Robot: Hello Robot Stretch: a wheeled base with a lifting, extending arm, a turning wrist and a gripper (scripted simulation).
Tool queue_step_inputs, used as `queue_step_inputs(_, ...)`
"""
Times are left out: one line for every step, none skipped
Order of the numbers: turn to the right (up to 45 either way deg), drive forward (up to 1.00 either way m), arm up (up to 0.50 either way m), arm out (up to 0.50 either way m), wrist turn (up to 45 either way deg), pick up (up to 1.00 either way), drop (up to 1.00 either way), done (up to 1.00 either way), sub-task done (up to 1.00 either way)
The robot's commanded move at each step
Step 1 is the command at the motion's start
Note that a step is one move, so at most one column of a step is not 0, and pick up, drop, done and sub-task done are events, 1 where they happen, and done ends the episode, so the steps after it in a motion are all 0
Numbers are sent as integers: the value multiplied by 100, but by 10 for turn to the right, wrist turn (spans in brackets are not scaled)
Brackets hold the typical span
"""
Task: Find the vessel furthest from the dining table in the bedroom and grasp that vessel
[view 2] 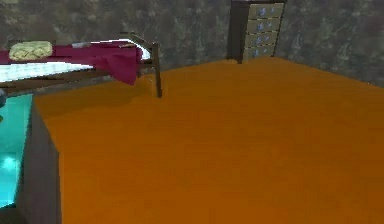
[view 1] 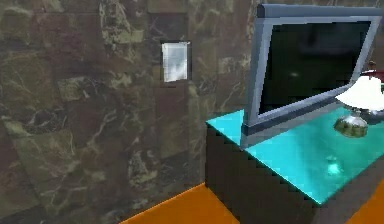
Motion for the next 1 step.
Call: queue_step_inputs(-450,0,0,0,0,0,0,0,0)
